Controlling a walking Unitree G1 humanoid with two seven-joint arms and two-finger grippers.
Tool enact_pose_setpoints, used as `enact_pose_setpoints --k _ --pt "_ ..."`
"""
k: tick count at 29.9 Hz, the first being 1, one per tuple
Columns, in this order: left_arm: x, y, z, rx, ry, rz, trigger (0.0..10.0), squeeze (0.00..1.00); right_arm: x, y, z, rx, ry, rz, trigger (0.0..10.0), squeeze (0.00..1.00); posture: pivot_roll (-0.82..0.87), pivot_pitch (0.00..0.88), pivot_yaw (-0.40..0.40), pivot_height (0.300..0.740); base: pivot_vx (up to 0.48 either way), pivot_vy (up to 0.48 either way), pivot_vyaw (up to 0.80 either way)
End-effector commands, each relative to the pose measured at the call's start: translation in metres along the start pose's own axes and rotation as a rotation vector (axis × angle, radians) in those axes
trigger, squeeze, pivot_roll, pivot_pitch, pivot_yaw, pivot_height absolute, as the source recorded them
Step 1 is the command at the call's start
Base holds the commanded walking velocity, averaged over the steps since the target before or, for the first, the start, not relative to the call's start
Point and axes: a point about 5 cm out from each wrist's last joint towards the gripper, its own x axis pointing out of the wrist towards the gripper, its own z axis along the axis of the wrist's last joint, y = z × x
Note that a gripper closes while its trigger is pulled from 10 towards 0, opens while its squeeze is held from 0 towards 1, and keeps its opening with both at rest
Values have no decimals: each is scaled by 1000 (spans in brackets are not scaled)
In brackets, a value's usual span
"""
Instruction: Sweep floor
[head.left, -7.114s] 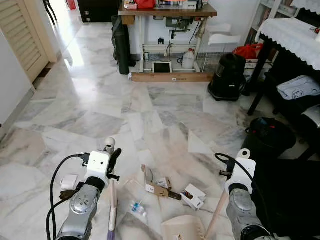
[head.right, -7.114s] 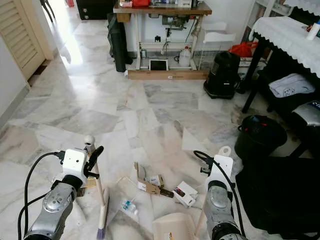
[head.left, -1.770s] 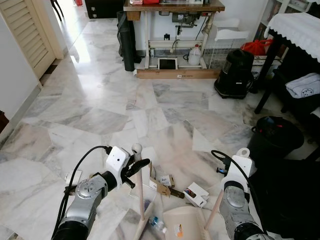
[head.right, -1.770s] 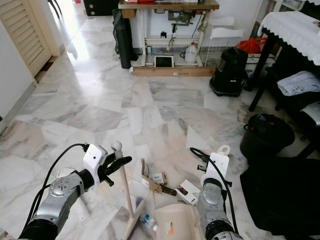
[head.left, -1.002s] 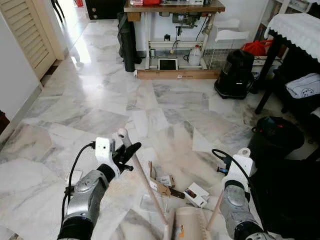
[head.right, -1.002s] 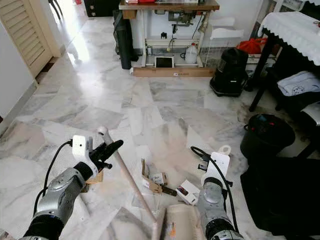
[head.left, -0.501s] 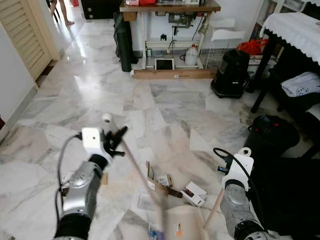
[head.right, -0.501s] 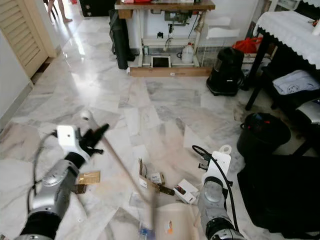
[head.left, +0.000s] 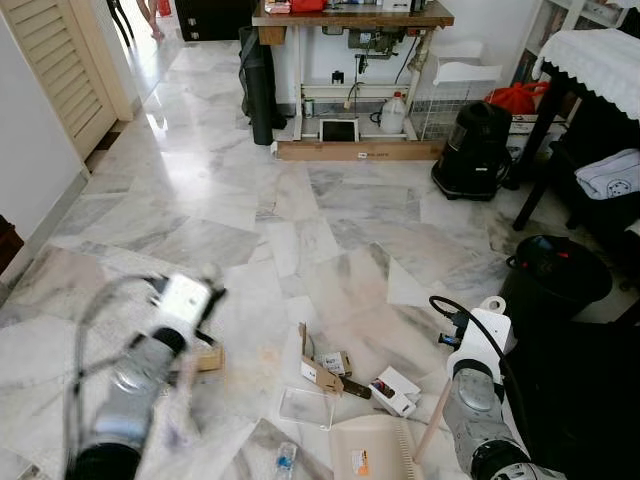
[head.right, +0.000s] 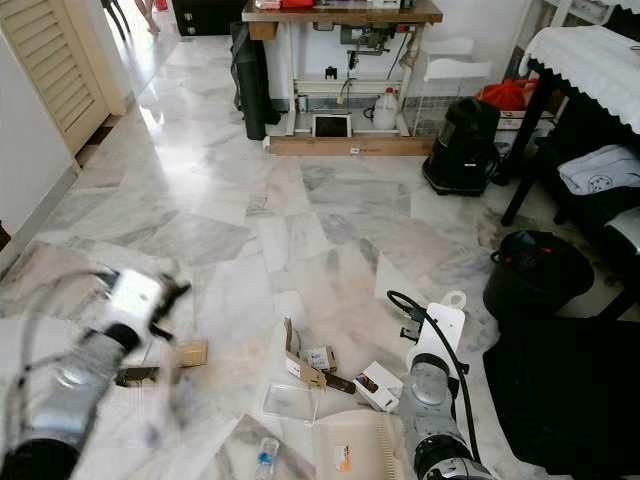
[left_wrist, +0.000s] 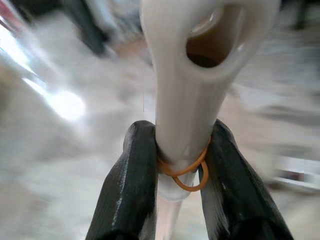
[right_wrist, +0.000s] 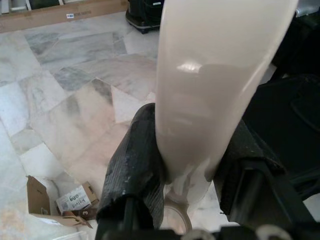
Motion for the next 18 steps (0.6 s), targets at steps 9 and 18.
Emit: enact_pose_setpoints --k 9,18 --pt "7 -7 1 -87 30 -101 10000 0 -4 -4 -16 -17 81 -16 10000 0 50 0 8 740 0 0 0" --pt "1 -8 -12 -73 154 -115 10000 0 -6 -2 -18 -37 84 -3 10000 0 47 0 11 740 0 0 0"
